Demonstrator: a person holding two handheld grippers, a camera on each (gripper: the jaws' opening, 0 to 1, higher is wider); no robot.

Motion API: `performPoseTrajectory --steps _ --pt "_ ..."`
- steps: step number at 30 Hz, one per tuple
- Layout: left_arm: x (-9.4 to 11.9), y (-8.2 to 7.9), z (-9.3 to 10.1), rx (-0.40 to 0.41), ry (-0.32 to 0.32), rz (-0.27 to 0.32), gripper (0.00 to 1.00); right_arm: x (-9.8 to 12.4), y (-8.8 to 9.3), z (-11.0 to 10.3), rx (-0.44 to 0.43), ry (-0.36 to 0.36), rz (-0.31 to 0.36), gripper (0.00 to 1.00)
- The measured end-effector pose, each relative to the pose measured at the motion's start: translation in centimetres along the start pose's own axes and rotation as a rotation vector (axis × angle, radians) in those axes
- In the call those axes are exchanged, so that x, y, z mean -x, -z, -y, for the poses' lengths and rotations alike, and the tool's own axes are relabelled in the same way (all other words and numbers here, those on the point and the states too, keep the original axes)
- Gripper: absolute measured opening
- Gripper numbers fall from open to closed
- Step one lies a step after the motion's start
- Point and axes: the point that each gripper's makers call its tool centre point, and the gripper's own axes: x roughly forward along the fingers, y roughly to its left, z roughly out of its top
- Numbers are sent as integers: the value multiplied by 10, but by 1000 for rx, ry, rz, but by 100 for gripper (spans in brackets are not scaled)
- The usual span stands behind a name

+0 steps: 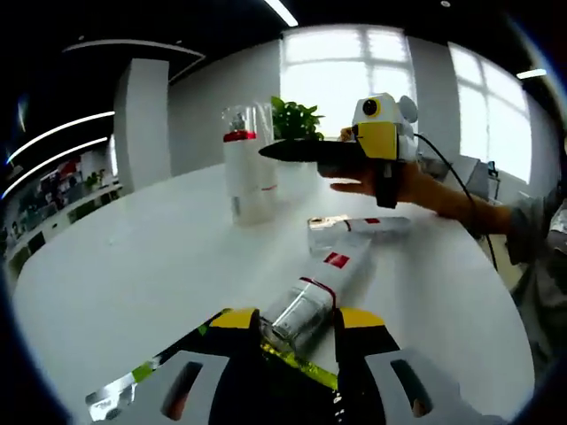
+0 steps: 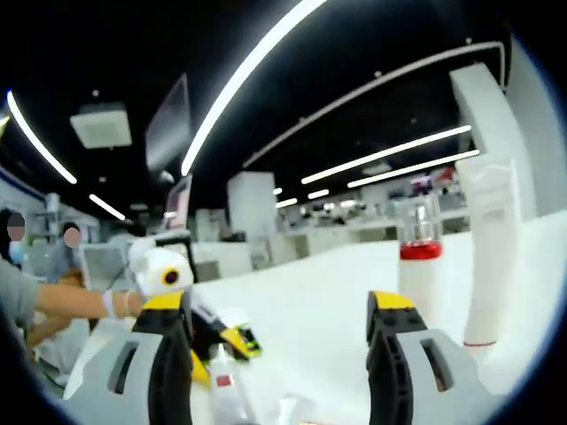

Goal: Arrange the skincare products in the storage area until every visible bottle or jar stands upright without overlapping.

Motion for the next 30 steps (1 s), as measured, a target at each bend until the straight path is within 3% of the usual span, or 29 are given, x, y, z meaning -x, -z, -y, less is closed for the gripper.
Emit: performPoseTrajectory --steps 3,9,14,21,24,30 --pt "4 -1 1 -2 -1 -6 21 0 2 -3 4 -11 -11 76" --pt "10 -7 9 74 48 7 20 -2 10 -18 36 -57 -46 75" --pt "21 -19 10 111 54 -2 19 -3 14 -27 53 -97 -69 74" --pt "33 -32 17 192 6 -70 19 -4 24 -43 89 -161 -114 74" --pt "36 -37 20 248 -13 -126 19 -5 30 -49 110 -185 -142 73" --pt "33 -47 37 238 -13 -229 19 -2 41 -63 148 -225 -180 69"
